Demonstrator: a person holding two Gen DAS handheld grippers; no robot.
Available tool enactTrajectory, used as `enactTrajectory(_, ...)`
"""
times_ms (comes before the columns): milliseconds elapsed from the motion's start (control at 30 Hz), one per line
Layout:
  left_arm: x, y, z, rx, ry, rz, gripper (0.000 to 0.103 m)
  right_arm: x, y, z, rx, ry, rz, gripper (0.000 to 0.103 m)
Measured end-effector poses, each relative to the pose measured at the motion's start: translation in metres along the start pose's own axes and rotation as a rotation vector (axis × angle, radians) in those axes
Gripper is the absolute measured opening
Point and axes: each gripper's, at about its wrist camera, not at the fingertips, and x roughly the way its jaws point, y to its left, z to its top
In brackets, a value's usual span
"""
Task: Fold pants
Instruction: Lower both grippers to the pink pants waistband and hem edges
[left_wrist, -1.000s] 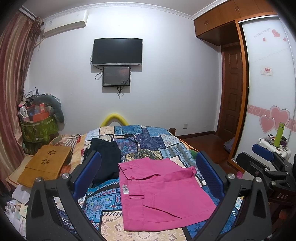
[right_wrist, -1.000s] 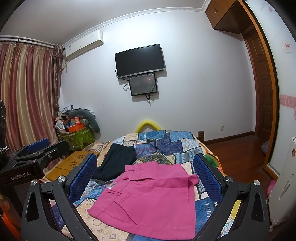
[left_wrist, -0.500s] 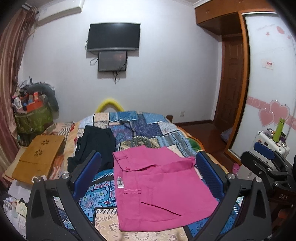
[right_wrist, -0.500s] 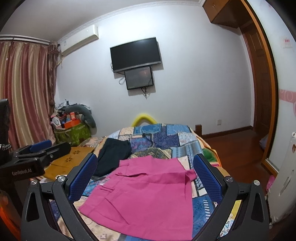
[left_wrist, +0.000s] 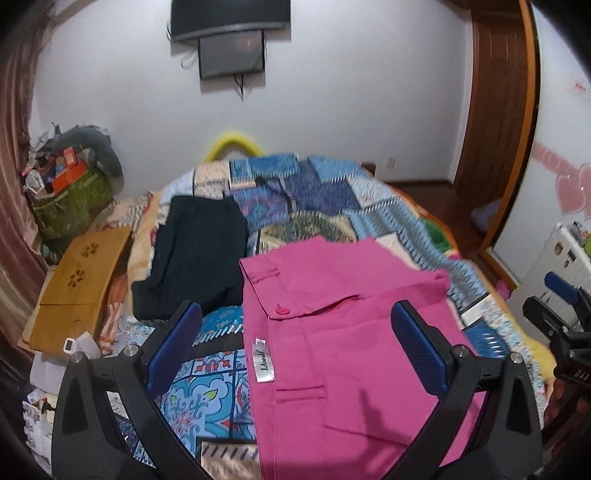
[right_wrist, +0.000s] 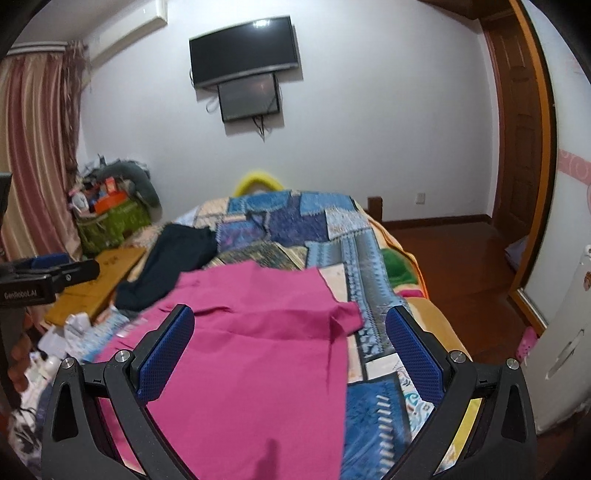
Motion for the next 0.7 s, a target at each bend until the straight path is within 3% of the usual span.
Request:
enactTrajectory(367, 0.109, -0.001, -0.001, 0.130, 0.227, 0.016, 0.101, 0.074, -0.023, -0.015, -0.055, 0.189, 0.024, 0.099)
enactTrajectory(467, 0.132, 0.003, -0.005, 0.127, 0.309, -0.016, 0.082, 0.091, -0.029, -0.016, -0.040, 0.245, 0.047, 0.087)
enactTrajectory(633, 0.161, 0.019, -0.011, 0.104, 0.420, -0.039, 0.064, 0.114, -0.044, -0.020, 0.011, 0.344, 0.127, 0.065)
enactTrajectory(700, 0.167, 0.026, -0.014, 0.074, 0.466, -0.068, 0.055, 0.122, -0.048, -0.022, 0.036, 0.380, 0.156, 0.061)
